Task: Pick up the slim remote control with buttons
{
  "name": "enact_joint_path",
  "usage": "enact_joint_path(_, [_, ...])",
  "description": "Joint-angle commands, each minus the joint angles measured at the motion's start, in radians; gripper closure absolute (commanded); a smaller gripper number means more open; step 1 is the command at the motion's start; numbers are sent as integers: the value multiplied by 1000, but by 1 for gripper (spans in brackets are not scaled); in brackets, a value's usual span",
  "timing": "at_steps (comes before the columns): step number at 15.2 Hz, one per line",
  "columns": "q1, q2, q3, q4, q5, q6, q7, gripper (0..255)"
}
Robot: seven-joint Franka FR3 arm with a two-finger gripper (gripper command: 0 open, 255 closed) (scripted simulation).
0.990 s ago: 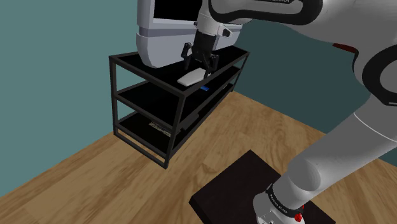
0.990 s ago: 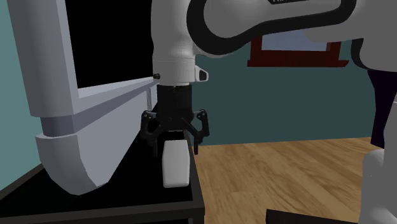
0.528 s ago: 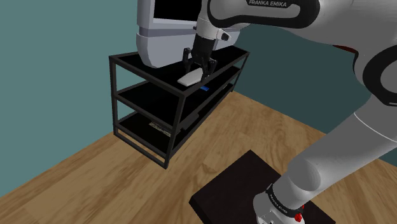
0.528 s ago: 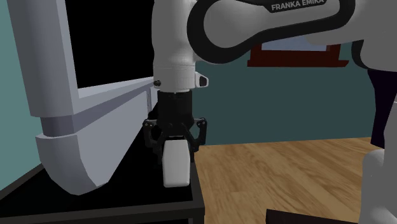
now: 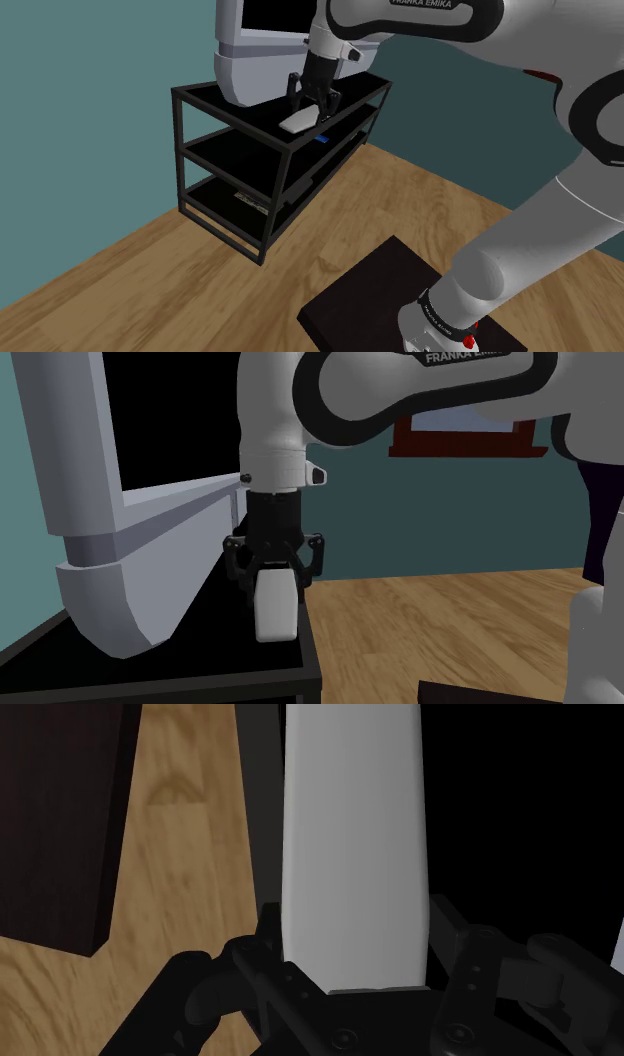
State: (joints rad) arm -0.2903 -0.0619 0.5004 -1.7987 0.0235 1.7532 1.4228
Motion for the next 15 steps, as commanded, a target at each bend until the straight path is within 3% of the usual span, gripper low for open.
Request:
enact_joint_path(1, [0, -1, 0, 24, 0, -24, 0, 255])
enact_joint_path(15, [3, 35, 5, 226, -17, -195, 12, 255])
